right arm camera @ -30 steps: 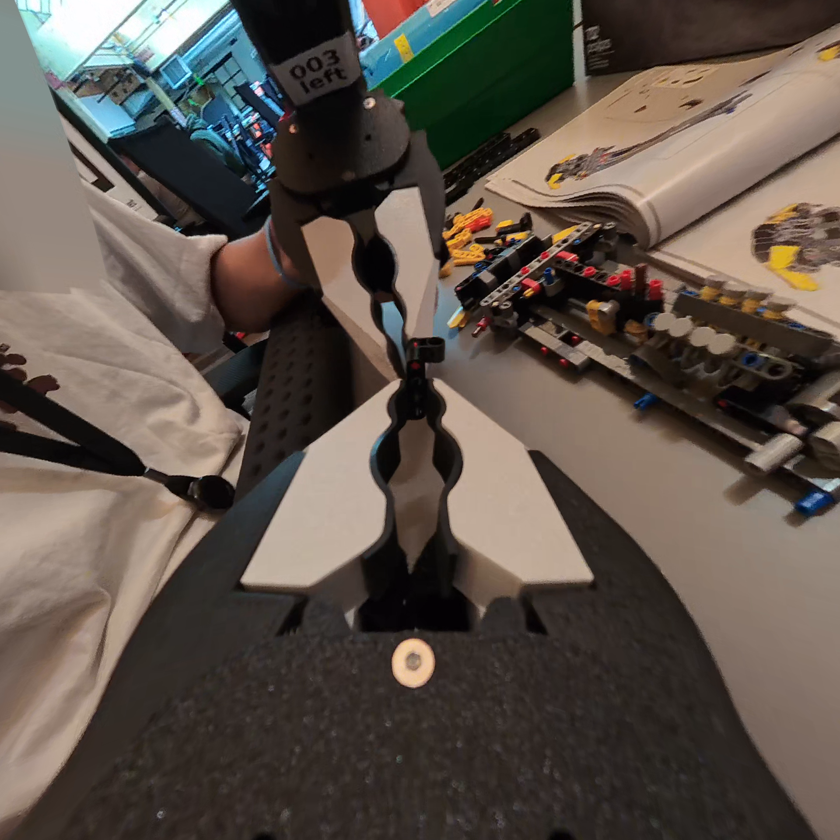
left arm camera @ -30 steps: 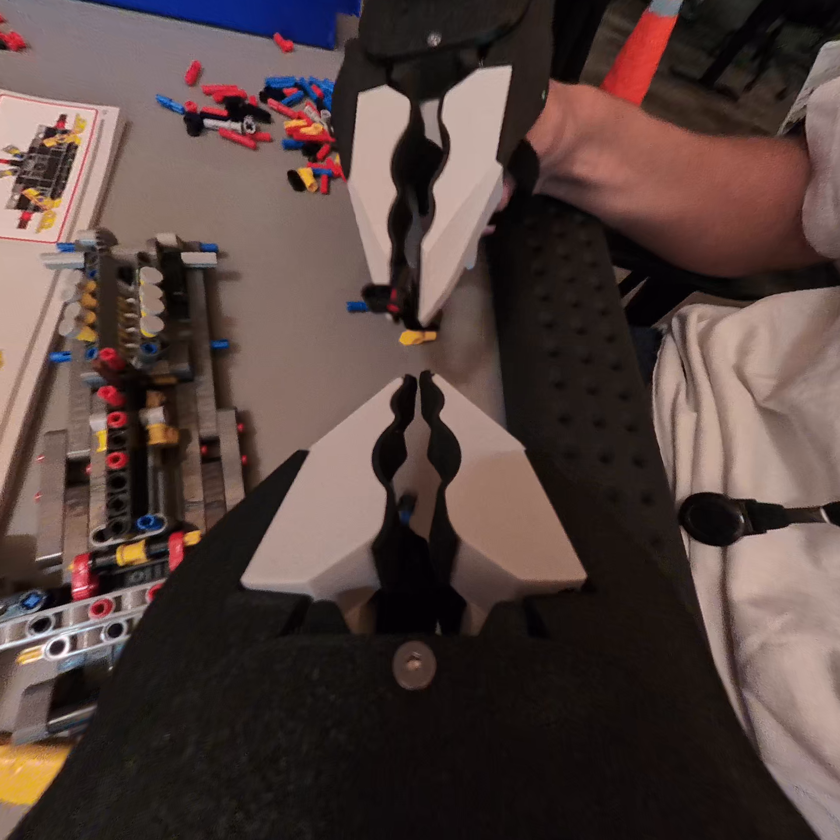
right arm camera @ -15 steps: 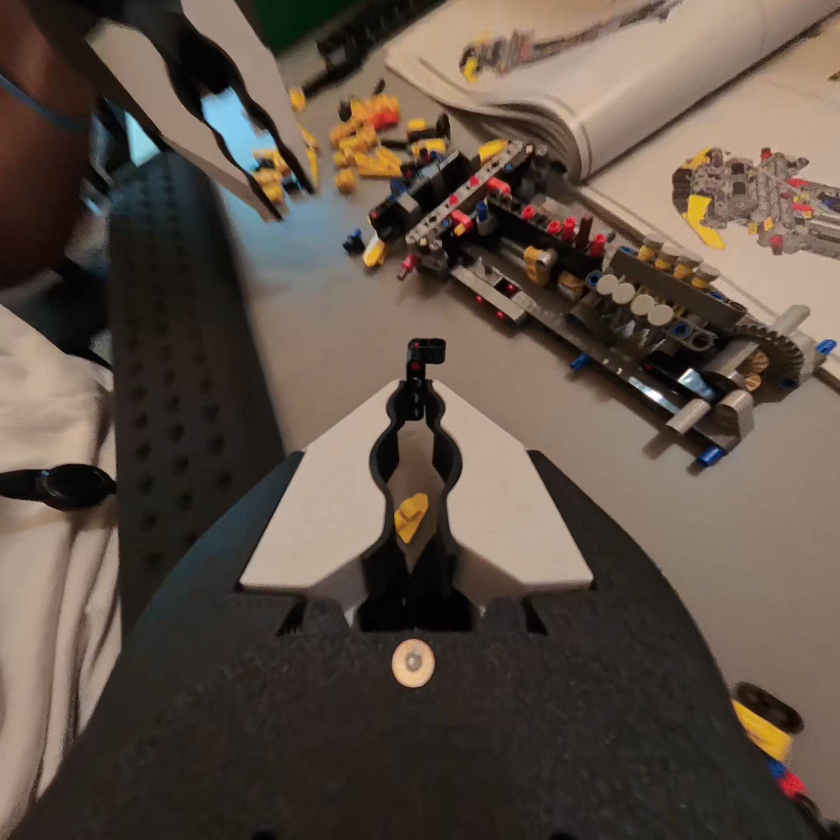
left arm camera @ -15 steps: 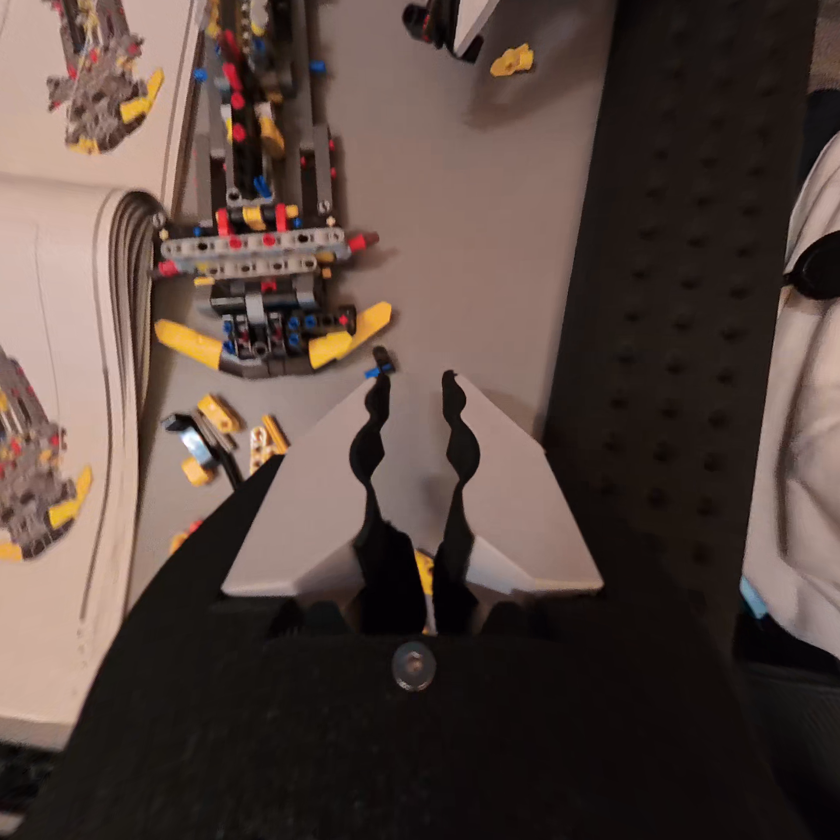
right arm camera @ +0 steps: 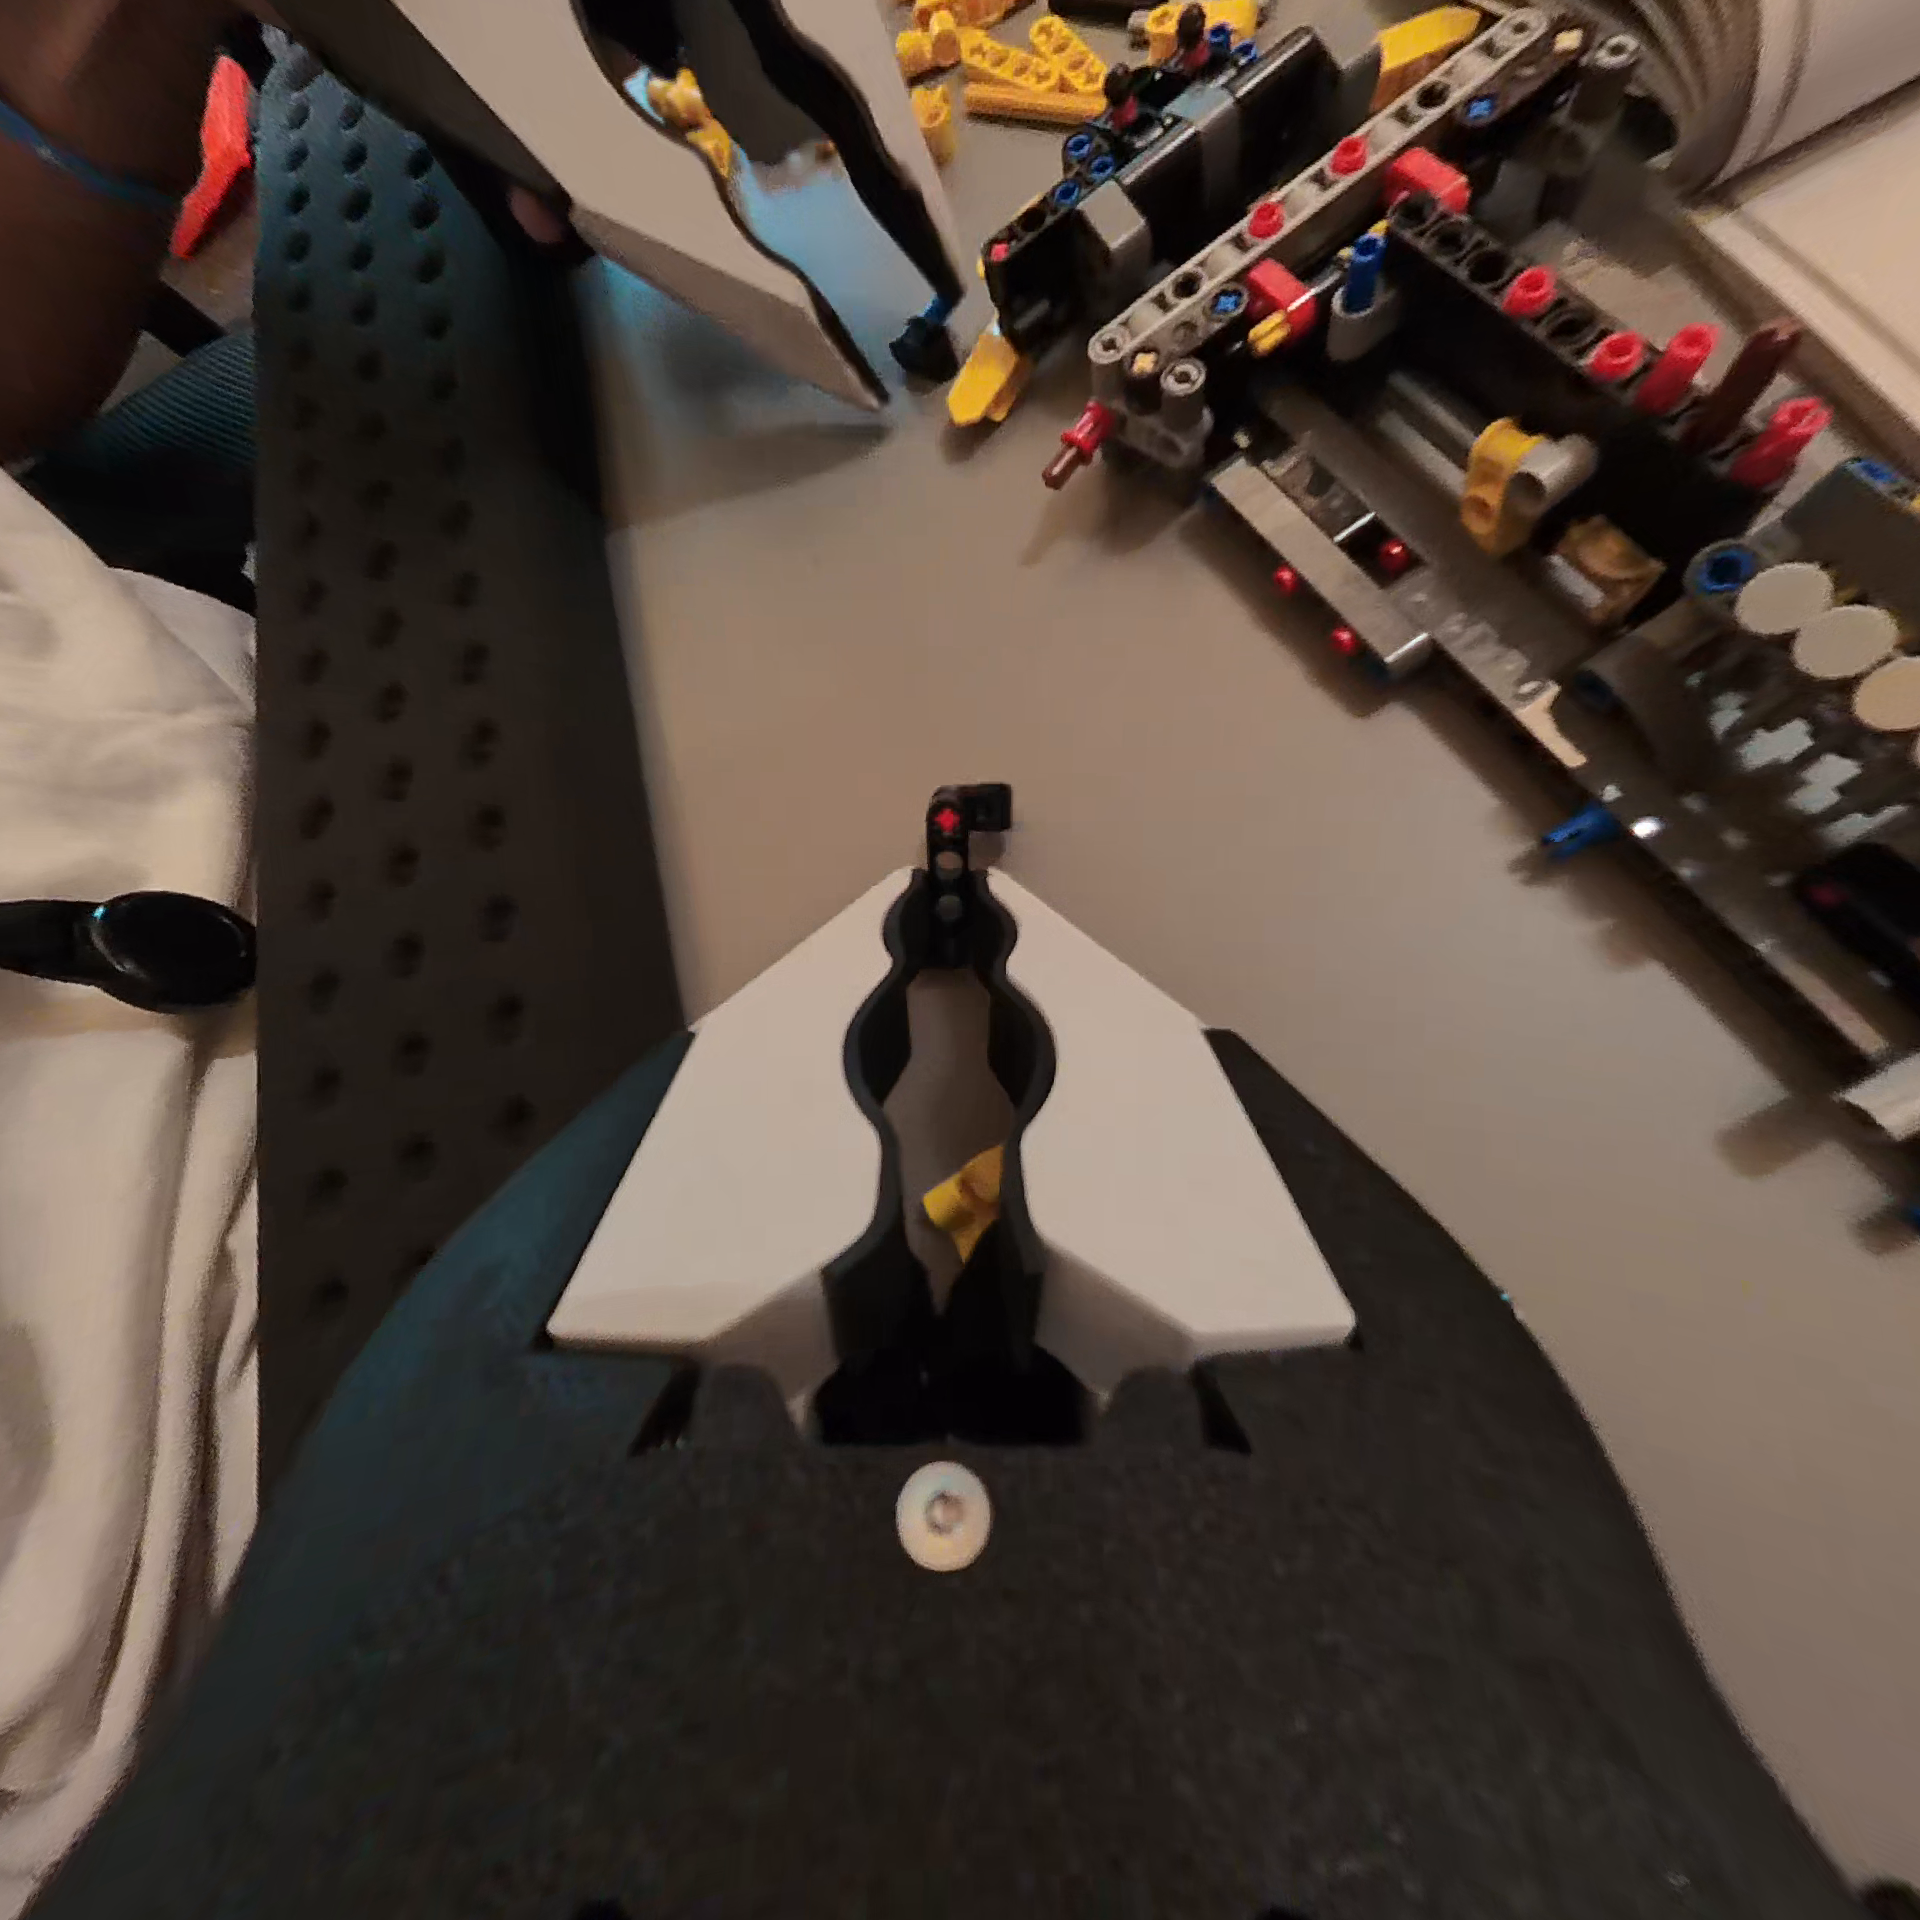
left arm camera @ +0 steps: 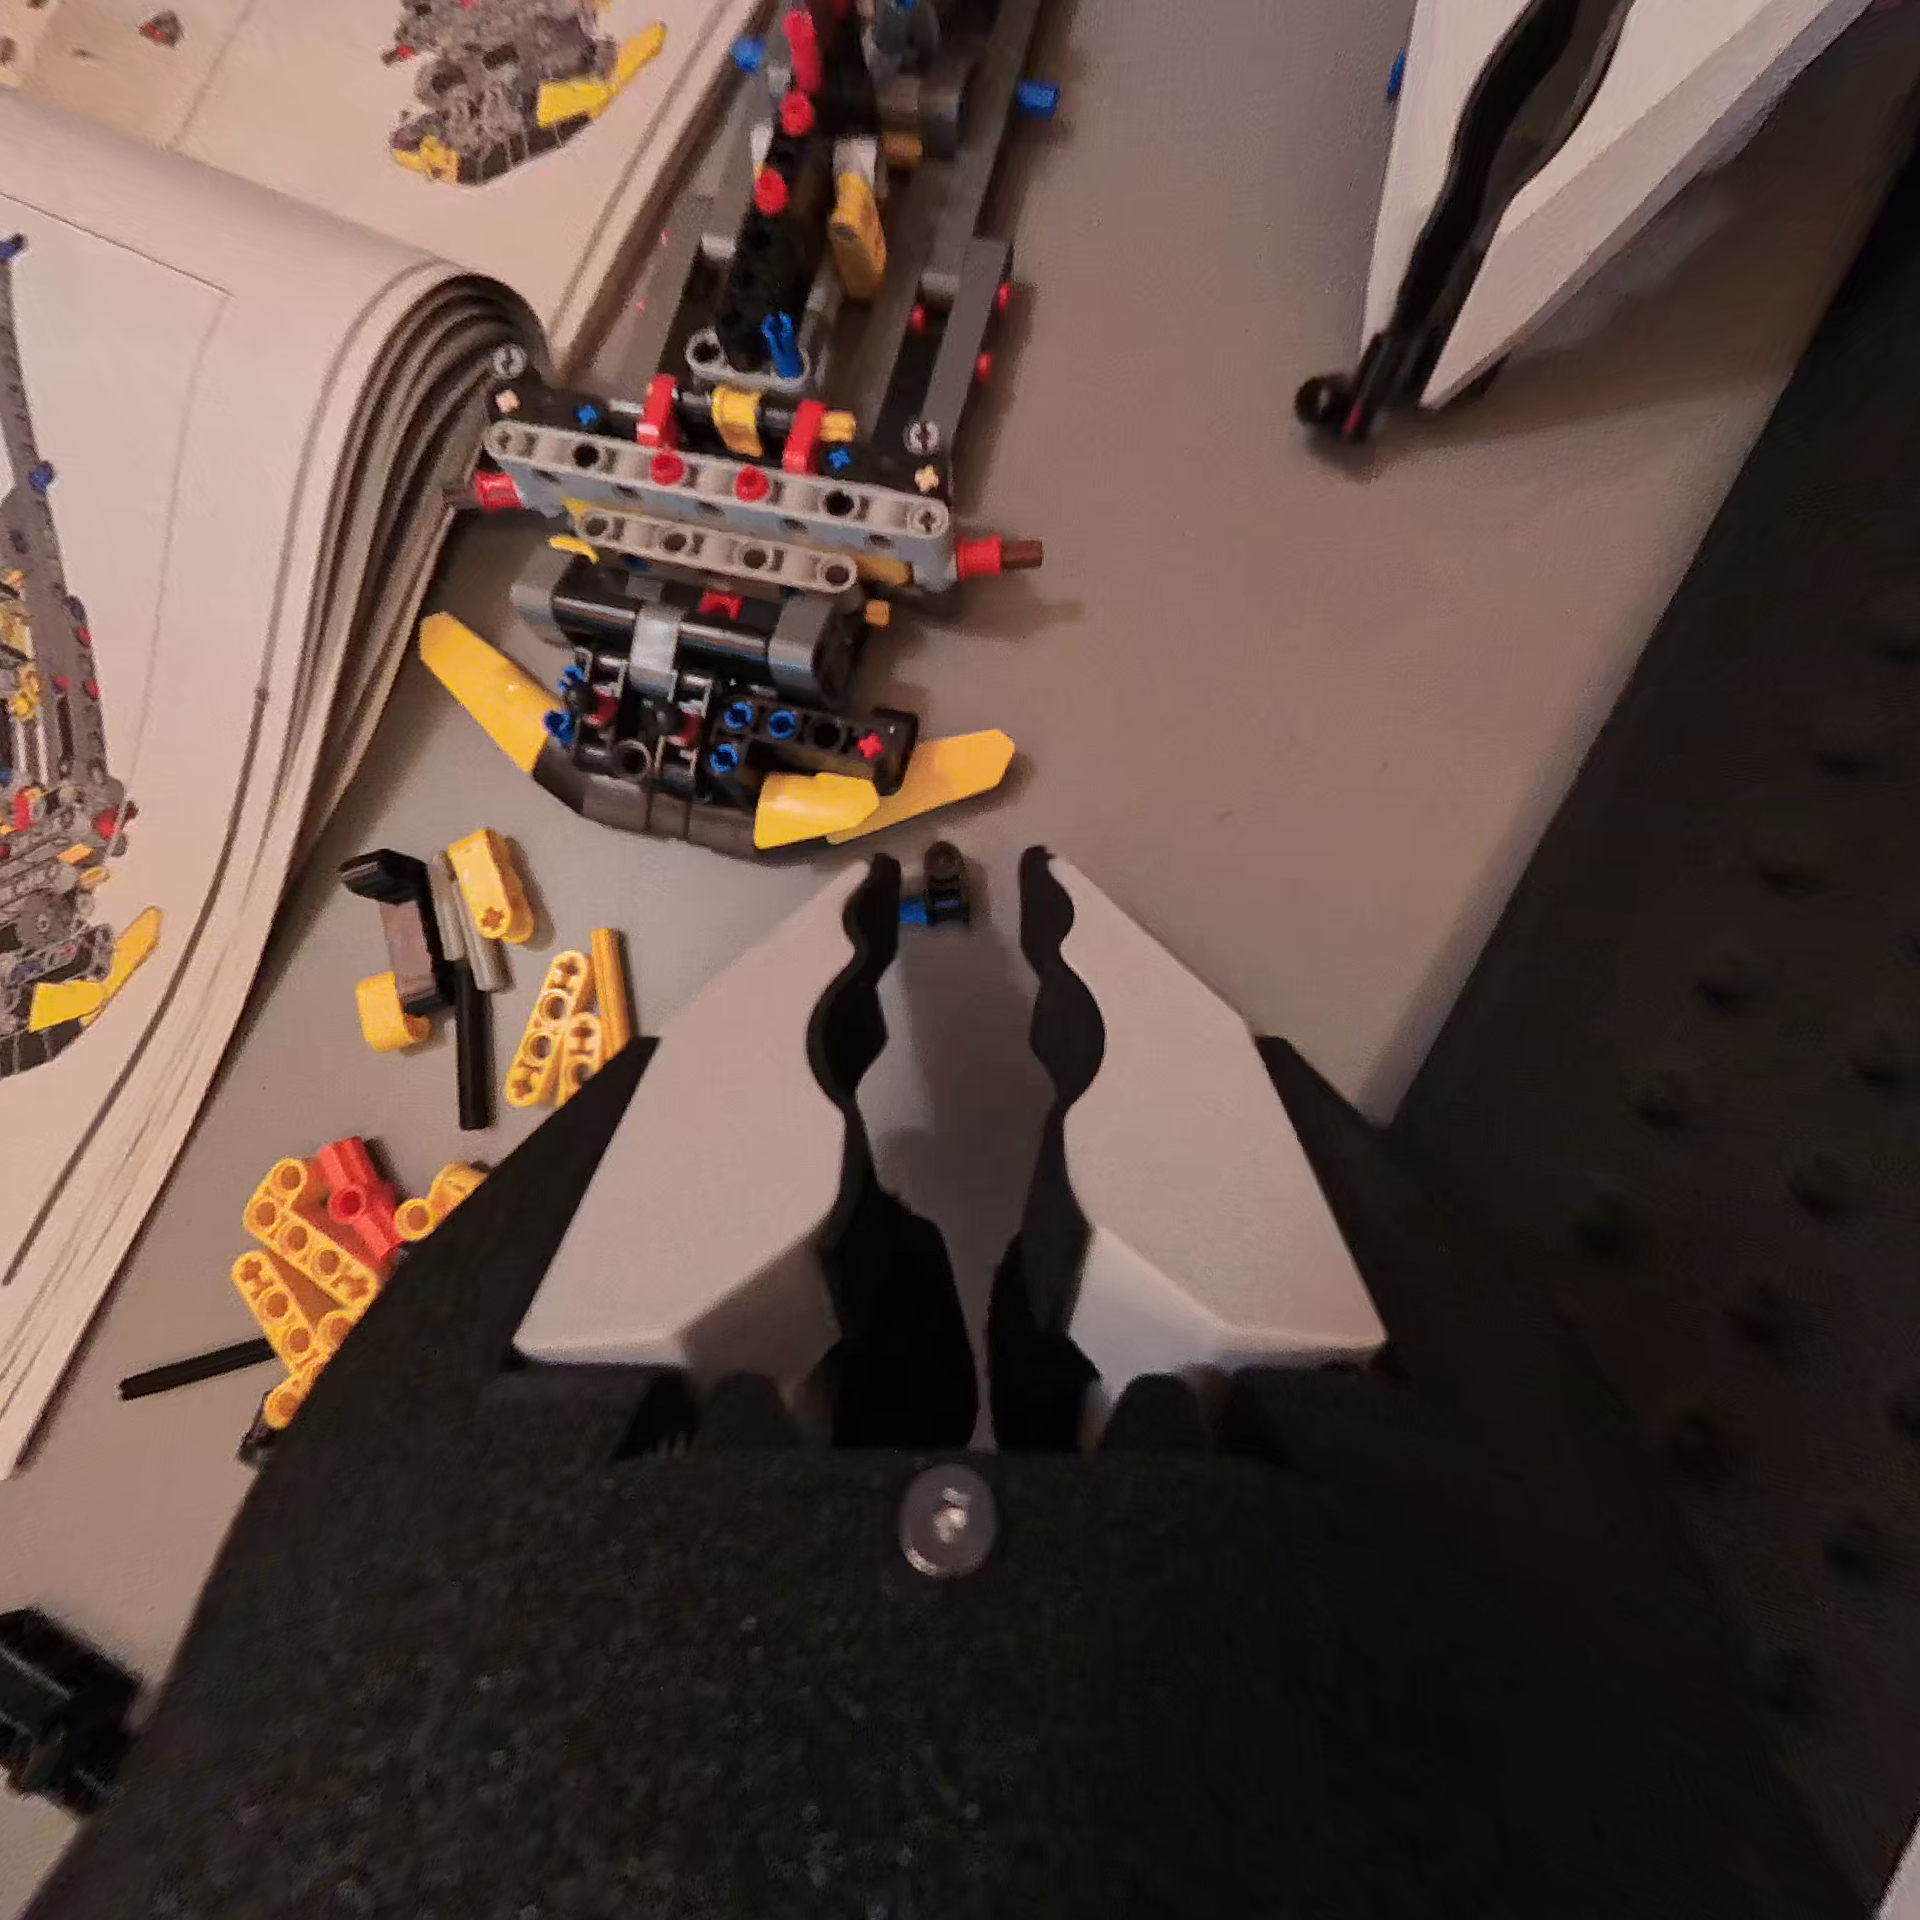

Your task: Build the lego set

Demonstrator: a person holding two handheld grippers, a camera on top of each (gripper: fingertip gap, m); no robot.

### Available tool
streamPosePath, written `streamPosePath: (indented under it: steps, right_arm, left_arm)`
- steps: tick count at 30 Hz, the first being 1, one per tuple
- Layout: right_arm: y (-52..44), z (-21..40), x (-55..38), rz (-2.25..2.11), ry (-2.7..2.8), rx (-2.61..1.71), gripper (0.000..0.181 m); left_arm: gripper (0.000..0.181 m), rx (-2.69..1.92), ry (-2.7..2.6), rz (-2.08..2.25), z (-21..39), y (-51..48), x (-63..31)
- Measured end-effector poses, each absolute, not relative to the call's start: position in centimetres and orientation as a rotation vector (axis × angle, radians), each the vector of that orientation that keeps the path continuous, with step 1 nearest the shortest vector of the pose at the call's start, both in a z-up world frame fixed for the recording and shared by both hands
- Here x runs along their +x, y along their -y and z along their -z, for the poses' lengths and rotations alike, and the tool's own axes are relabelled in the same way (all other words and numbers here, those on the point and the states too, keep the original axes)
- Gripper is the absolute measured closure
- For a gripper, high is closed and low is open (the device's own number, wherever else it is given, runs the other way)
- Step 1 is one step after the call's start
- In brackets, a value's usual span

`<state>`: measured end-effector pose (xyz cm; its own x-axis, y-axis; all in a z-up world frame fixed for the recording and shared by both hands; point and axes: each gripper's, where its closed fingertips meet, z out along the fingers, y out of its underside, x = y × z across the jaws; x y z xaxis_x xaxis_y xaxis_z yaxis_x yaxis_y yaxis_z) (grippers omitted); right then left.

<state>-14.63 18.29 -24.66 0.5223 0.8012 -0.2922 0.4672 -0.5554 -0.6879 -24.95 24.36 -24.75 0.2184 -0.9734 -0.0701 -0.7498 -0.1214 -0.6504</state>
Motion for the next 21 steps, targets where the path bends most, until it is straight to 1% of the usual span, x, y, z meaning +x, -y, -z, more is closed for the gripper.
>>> streamPosePath:
  steps: [3,6,8,10,12,14,15,18,20,21]
  right_arm:
    - [-18.2,24.9,-15.0,-0.823,1.039,-2.211,0.174]
    - [-18.1,24.8,-15.2,-0.845,1.029,-2.202,0.174]
    - [-18.3,24.4,-15.2,-0.879,0.994,-2.184,0.166]
    - [-18.7,23.0,-15.1,-0.931,0.920,-2.144,0.159]
    - [-18.9,20.1,-15.6,-1.062,0.823,-2.040,0.155]
    - [-17.9,16.6,-17.2,-1.298,0.774,-1.868,0.154]
    - [-17.1,15.1,-18.1,-1.406,0.786,-1.771,0.152]
    - [-15.5,12.0,-19.6,-1.550,0.808,-1.546,0.147]
    - [-14.7,9.6,-19.5,-1.656,0.782,-1.413,0.153]
    - [-14.7,8.7,-19.4,-1.696,0.745,-1.367,0.157]
  left_arm:
    - [0.174,-1.914,-1.621,0.459,25.1,-24.3,-25.1]
    - [0.175,-1.884,-1.656,0.417,25.1,-24.4,-25.4]
    - [0.175,-1.776,-1.701,0.427,24.4,-23.8,-25.0]
    - [0.175,-1.589,-1.736,0.519,22.6,-22.1,-23.6]
    - [0.175,-1.381,-1.721,0.655,19.8,-20.0,-21.8]
    - [0.175,-1.223,-1.637,0.865,16.3,-17.9,-20.3]
    - [0.175,-1.185,-1.562,1.044,14.3,-16.9,-19.7]
    - [0.175,-1.146,-1.324,1.713,8.9,-14.8,-19.7]
    - [0.175,-1.070,-1.136,2.041,6.4,-15.0,-20.4]
    - [0.175,-1.041,-1.082,2.134,5.9,-15.1,-20.6]
